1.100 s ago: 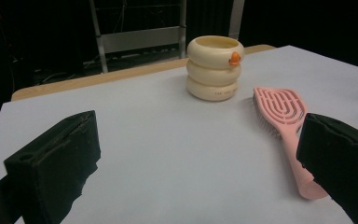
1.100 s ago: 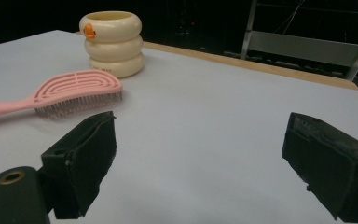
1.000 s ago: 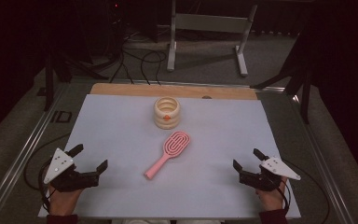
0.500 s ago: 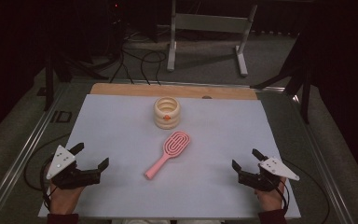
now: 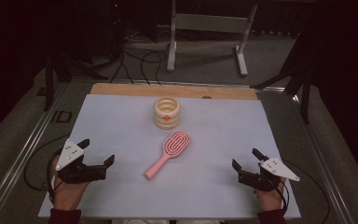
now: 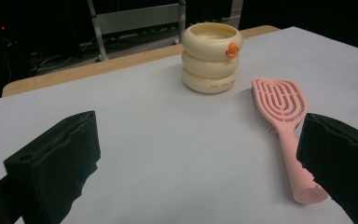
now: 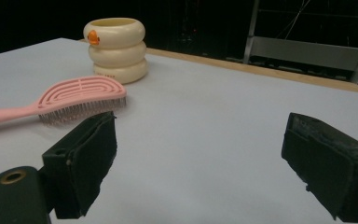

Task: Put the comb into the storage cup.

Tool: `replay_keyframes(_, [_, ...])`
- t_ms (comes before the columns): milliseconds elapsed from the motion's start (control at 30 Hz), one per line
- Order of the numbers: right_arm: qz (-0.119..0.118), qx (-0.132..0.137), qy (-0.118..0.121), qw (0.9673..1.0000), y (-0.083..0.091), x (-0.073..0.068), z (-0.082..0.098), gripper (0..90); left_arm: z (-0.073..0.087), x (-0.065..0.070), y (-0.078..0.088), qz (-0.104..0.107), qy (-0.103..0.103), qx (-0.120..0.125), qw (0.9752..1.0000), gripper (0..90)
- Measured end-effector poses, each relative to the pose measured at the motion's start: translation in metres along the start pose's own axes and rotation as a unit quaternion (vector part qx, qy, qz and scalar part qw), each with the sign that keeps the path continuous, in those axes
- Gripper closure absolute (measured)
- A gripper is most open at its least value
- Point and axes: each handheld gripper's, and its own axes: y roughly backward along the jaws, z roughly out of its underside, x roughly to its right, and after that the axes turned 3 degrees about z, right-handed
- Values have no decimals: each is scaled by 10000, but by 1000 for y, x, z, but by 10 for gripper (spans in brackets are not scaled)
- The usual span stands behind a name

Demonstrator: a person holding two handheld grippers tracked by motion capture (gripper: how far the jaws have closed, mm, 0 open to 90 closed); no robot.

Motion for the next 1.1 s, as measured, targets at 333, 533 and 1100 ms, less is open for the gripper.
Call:
replay_keyframes(333, [104, -202, -72, 9997, -1, -3, 1, 109, -12, 5, -14, 238, 36, -203, 9995, 1])
replay_keyframes(533, [88, -196, -103, 9997, -1, -2, 1, 110, -19, 12, -25, 259, -83, -303, 9992, 1])
replay_keyframes(1100, [105, -130, 77, 9998, -3, -4, 4, 115, -35, 39, -60, 197, -433, -838, 9953, 2])
